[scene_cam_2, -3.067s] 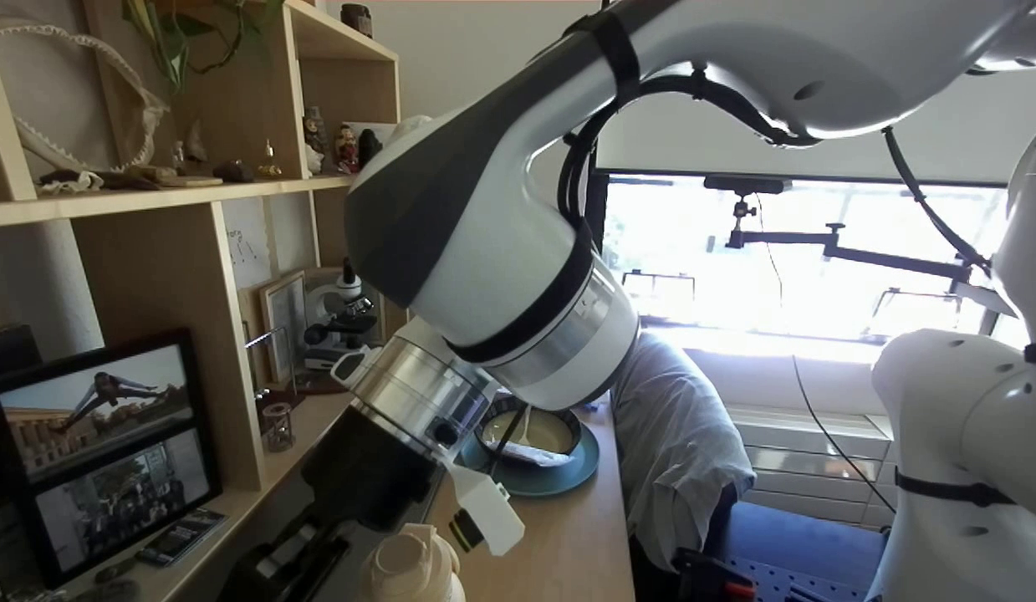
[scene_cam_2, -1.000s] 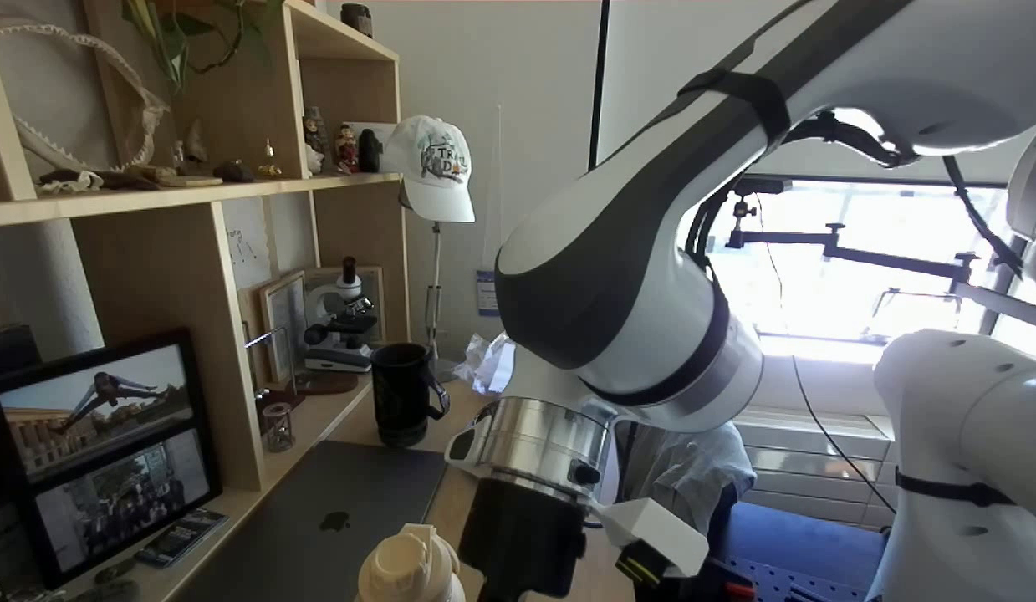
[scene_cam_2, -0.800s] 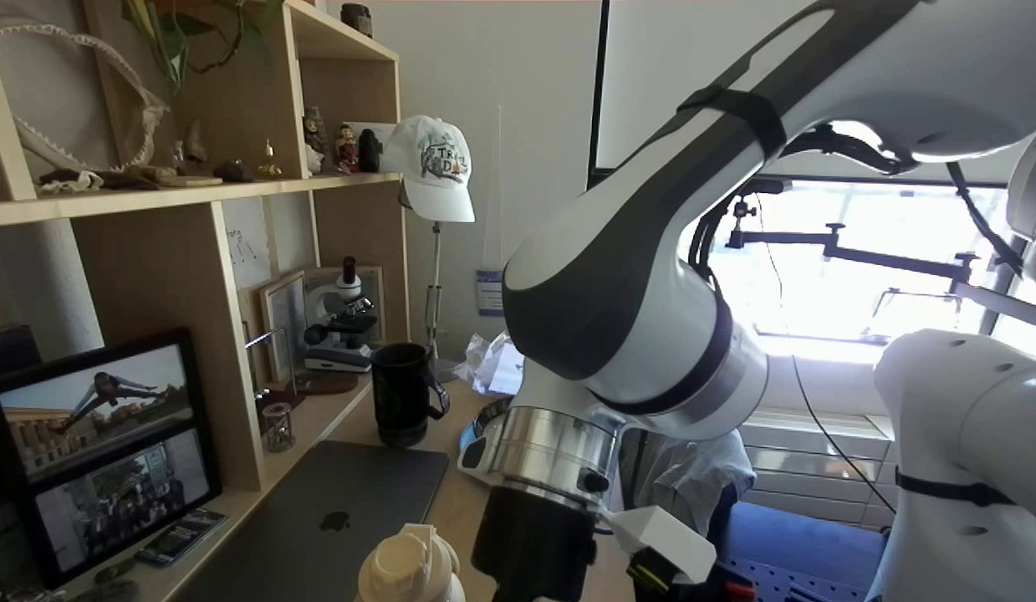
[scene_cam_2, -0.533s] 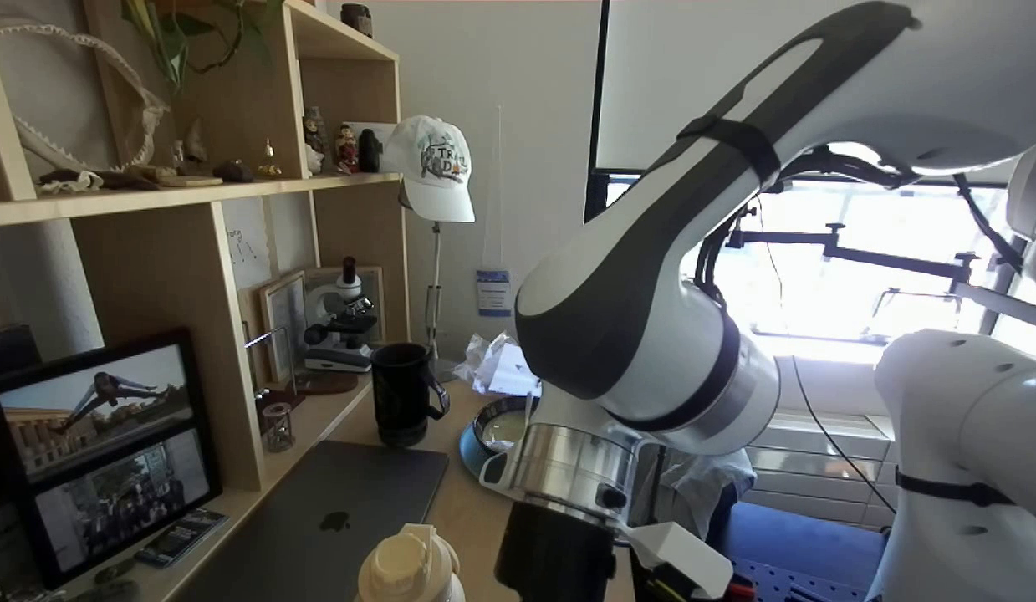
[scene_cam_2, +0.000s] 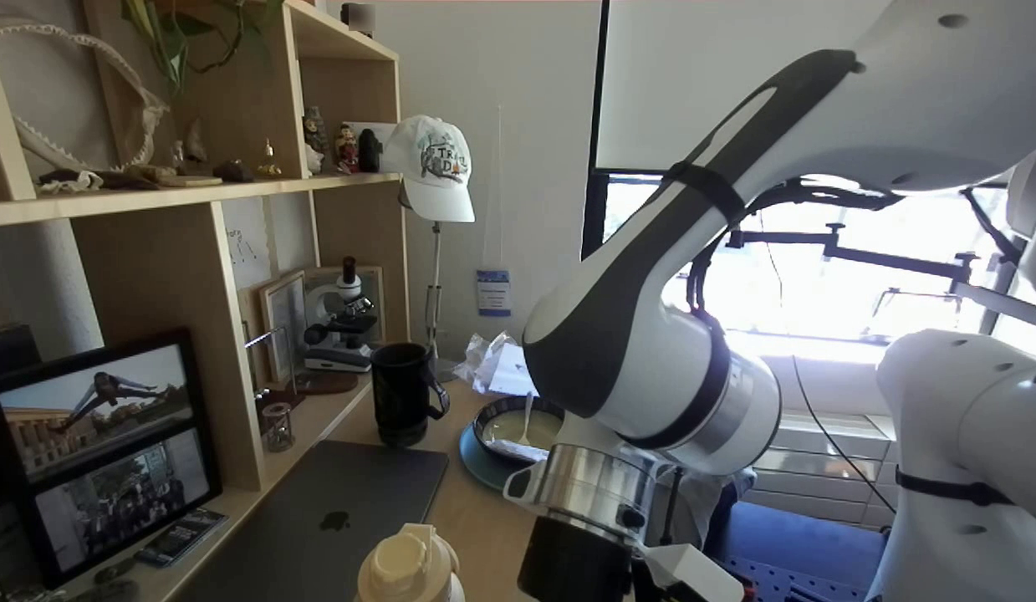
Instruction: Move the lunch box towards the left edge of the table
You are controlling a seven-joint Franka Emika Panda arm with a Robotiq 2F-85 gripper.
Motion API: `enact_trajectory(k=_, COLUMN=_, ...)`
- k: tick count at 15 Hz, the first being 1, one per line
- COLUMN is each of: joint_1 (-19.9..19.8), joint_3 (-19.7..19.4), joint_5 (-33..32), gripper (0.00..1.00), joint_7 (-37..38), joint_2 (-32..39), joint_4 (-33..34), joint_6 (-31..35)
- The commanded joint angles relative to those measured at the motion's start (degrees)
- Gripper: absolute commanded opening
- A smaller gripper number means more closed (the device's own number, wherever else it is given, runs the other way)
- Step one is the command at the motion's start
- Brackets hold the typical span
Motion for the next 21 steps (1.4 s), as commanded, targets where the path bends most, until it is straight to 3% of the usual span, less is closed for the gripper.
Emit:
enact_trajectory(k=1, joint_1=-1.8, joint_3=0.3, joint_5=5.4, gripper=0.09, joint_7=-6.1, joint_2=1.7, joint_4=0.0, joint_6=-0.8)
enact_trajectory(k=6, joint_1=-2.8, joint_3=0.2, joint_5=8.6, gripper=0.09, joint_7=-9.8, joint_2=3.8, joint_4=0.0, joint_6=-0.7)
enact_trajectory(k=10, joint_1=-3.3, joint_3=0.1, joint_5=7.1, gripper=0.10, joint_7=-8.5, joint_2=3.5, joint_4=0.4, joint_6=0.3)
enact_trajectory(k=11, joint_1=-3.4, joint_3=0.1, joint_5=6.5, gripper=0.34, joint_7=-8.0, joint_2=3.1, joint_4=0.4, joint_6=0.4)
enact_trajectory(k=13, joint_1=-3.6, joint_3=0.2, joint_5=5.4, gripper=0.37, joint_7=-7.1, joint_2=2.6, joint_4=0.6, joint_6=1.0)
enact_trajectory(k=18, joint_1=-3.9, joint_3=0.2, joint_5=-1.4, gripper=0.75, joint_7=-2.2, joint_2=0.1, joint_4=0.2, joint_6=2.0)
enact_trajectory(k=21, joint_1=-4.7, joint_3=-0.2, joint_5=-11.0, gripper=0.97, joint_7=6.1, joint_2=-2.0, joint_4=-0.6, joint_6=2.0)
